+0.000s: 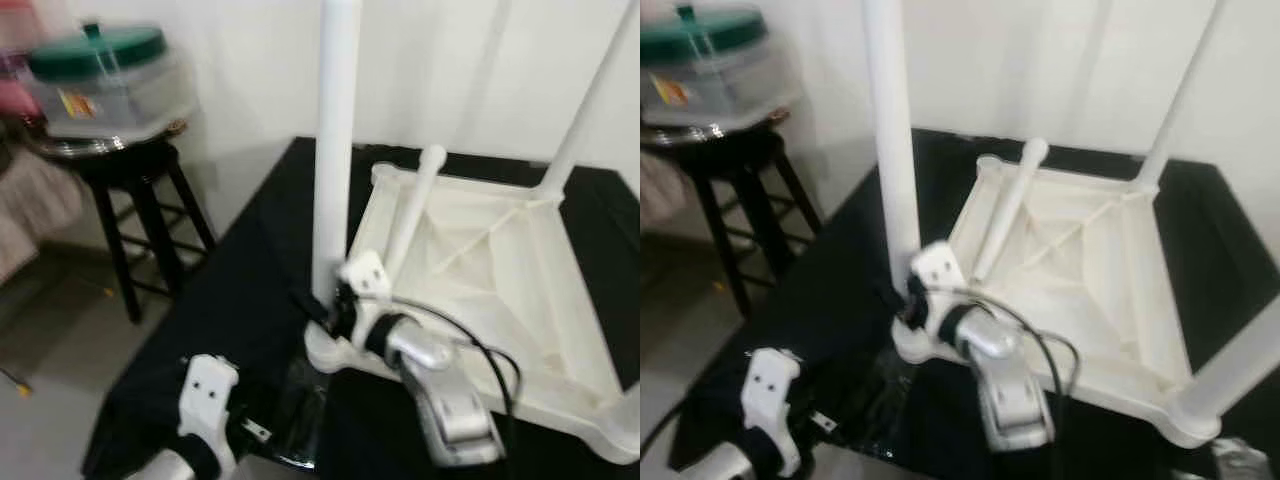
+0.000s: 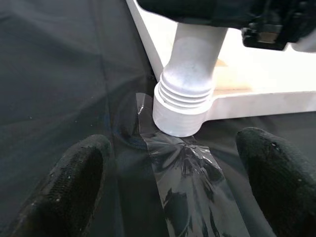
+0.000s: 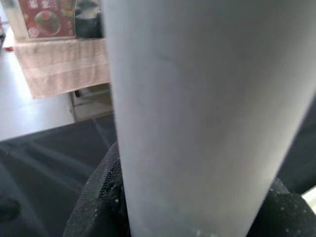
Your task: Building children table
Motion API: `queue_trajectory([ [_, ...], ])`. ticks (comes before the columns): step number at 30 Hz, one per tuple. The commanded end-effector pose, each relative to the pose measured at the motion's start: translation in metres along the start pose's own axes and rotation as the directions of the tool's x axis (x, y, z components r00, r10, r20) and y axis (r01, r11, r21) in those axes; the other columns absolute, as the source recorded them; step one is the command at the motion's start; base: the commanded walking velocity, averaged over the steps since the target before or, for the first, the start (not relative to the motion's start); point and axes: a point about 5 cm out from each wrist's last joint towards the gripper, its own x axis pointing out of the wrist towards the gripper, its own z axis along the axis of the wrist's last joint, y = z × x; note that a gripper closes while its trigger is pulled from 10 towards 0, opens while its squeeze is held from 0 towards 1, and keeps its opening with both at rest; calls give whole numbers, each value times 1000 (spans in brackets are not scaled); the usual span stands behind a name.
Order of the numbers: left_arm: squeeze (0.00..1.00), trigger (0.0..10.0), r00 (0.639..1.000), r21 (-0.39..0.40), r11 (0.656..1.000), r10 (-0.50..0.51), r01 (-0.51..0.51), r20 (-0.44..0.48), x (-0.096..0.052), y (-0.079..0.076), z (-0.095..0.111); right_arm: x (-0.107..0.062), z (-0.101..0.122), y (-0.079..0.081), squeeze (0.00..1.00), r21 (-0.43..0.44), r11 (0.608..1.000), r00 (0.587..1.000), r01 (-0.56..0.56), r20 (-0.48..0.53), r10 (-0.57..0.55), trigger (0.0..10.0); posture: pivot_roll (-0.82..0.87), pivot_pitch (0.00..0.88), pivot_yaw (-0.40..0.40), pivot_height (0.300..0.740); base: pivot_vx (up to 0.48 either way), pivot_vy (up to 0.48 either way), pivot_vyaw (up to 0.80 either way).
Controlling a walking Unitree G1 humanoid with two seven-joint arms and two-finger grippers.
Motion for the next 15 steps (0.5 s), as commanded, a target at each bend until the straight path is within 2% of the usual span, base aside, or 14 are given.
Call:
queue_trajectory([
  [1, 0, 10000, 1000, 15, 1000, 4, -4, 2, 0, 4, 1, -2, -29, -14, 0, -23, 998, 987, 53, -152, -56, 0, 47, 49, -6, 740, 0, 0, 0],
  [4, 0, 10000, 1000, 19, 1000, 2, -2, 5, 1, 5, 1, 2, -26, -21, 0, -42, 998, 988, 50, -146, -56, 0, 49, 42, -6, 740, 0, 0, 0],
  [5, 0, 10000, 1000, 18, 1000, 5, -6, 16, 2, 5, 3, 6, -23, -29, 0, -58, 996, 987, 72, -143, -80, 3686, 58, 43, -6, 740, 0, 0, 0],
  [6, 0, 10000, 1000, 18, 1000, 10, -10, 24, 3, 5, 5, 8, -21, -34, 0, -68, 994, 984, 88, -149, -97, 10000, 60, 42, -7, 740, 0, 0, 0],
  [8, 0, 10000, 999, 13, 1000, 19, -19, 35, 3, 6, 6, 6, -15, -32, 0, -77, 986, 975, 147, -156, -158, 10000, 59, 28, -2, 740, 0, 0, 0],
  [11, 0, 10000, 999, 12, 1000, 25, -25, 36, 2, 8, 6, 10, -9, -28, 0, -63, 993, 984, 99, -140, -107, 10000, 58, 28, 0, 740, 0, 0, 0],
  [12, 0, 10000, 999, 14, 1000, 27, -27, 38, 2, 9, 7, 12, -5, -28, 86, -75, 996, 991, 41, -128, -50, 10000, 56, 29, 1, 740, 0, 0, 0],
  [13, 0, 10000, 999, 14, 1000, 27, -27, 38, 2, 9, 7, 12, -5, -28, 86, -75, 996, 991, 41, -128, -50, 10000, 56, 29, 1, 740, 0, 0, 0],
  [14, 0, 10000, 999, 16, 999, 28, -29, 39, 2, 10, 7, 13, -4, -30, 1000, -80, 997, 992, 8, -126, -18, 10000, 56, 29, 1, 740, 0, 0, 0],
  [15, 0, 10000, 999, 21, 999, 30, -31, 39, 3, 12, 8, 15, -1, -34, 1000, -58, 997, 993, -43, -108, 36, 10000, 58, 30, 5, 740, 0, 0, 0],
])
